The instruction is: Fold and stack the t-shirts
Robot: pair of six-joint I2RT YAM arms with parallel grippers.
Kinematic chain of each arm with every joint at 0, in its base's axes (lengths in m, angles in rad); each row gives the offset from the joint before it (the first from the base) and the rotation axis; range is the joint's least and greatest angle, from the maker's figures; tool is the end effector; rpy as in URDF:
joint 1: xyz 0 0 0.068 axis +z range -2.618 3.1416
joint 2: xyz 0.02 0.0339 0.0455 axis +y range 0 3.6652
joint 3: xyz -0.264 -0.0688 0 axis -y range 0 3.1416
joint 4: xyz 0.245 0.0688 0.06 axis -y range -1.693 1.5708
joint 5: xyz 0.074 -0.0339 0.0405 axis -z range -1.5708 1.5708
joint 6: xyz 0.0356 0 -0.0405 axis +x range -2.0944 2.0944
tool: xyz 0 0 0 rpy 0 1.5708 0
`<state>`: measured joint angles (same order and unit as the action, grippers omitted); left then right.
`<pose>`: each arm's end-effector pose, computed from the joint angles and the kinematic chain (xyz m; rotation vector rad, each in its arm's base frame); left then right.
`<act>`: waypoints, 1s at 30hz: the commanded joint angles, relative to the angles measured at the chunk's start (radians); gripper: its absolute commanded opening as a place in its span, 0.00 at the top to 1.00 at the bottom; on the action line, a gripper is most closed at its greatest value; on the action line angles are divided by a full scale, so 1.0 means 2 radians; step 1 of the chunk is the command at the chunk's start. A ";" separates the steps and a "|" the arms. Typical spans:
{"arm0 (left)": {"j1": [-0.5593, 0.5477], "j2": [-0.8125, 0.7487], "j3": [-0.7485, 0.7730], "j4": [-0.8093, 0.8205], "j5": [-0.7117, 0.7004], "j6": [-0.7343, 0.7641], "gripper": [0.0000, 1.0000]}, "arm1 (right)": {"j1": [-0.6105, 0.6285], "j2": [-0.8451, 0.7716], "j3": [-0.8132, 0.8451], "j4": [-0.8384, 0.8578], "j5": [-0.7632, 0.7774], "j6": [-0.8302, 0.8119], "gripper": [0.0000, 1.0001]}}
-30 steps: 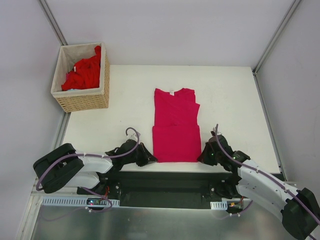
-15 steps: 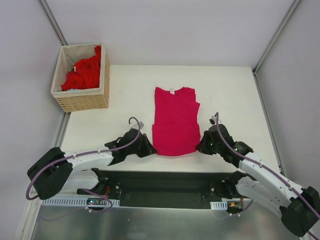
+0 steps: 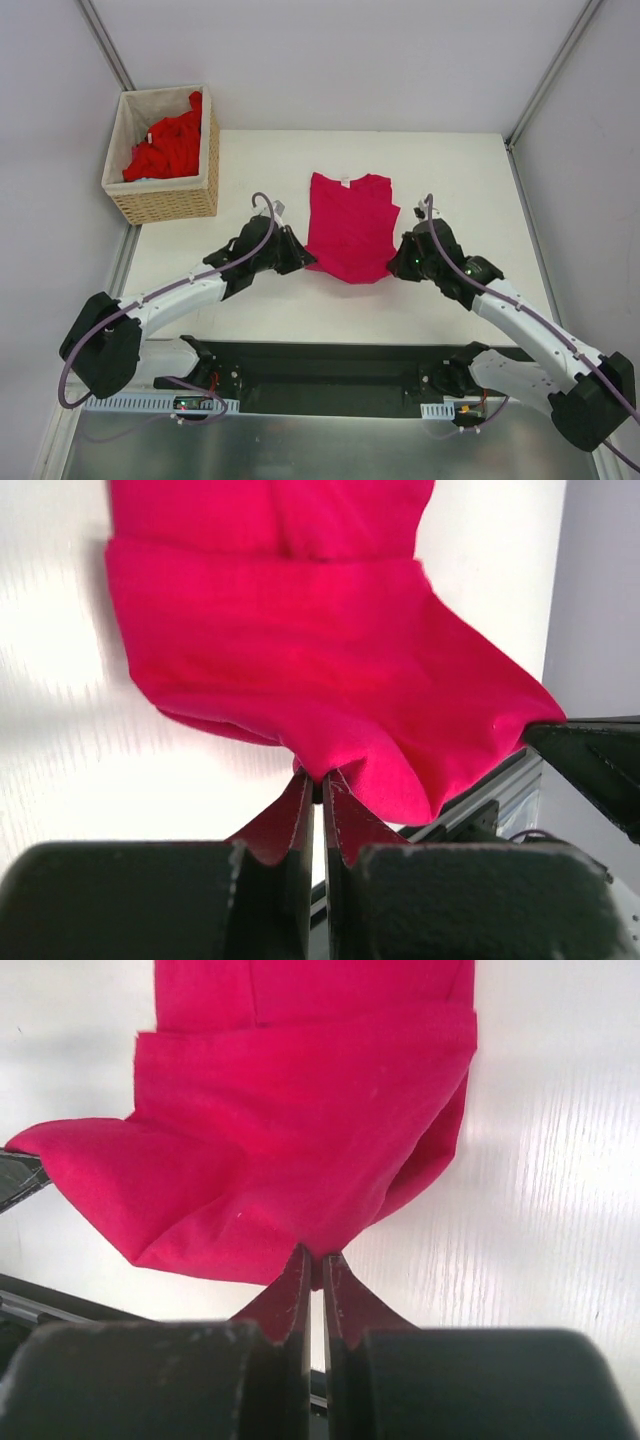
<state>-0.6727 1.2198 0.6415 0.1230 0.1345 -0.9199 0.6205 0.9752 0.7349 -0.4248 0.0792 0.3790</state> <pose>0.2046 -0.1691 0.2297 -0.1808 2.2102 -1.0923 0.1727 0.1200 0.2644 -0.2302 2.2609 0.4508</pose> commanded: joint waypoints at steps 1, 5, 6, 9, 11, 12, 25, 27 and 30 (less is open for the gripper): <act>0.016 0.018 0.047 -0.013 0.024 0.032 1.00 | -0.018 0.020 0.054 0.004 0.009 -0.025 0.99; 0.027 0.031 0.087 -0.022 0.030 0.041 1.00 | -0.046 0.042 0.102 0.006 -0.003 -0.035 0.99; 0.030 0.037 0.094 -0.024 0.033 0.045 1.00 | -0.052 0.055 0.111 0.005 -0.006 -0.040 0.99; 0.041 0.052 0.120 -0.029 0.039 0.050 1.00 | -0.074 0.075 0.146 0.005 -0.023 -0.046 0.99; 0.049 0.061 0.142 -0.032 0.045 0.055 1.00 | -0.088 0.098 0.162 0.006 -0.033 -0.053 0.99; 0.058 0.071 0.150 -0.034 0.049 0.059 1.00 | -0.094 0.104 0.179 0.005 -0.035 -0.054 0.99; 0.104 0.202 0.284 -0.045 0.095 0.079 1.00 | -0.145 0.246 0.260 0.024 -0.104 -0.061 0.99; 0.105 0.226 0.292 -0.045 0.100 0.080 1.00 | -0.151 0.272 0.268 0.029 -0.107 -0.059 0.99; 0.109 0.255 0.307 -0.045 0.102 0.080 1.00 | -0.161 0.305 0.278 0.041 -0.115 -0.053 0.99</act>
<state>-0.4690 1.6772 1.1938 0.0383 0.2985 -0.7902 0.3229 1.5173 1.2350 -0.3855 -0.1017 0.2745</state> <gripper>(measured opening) 0.018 0.034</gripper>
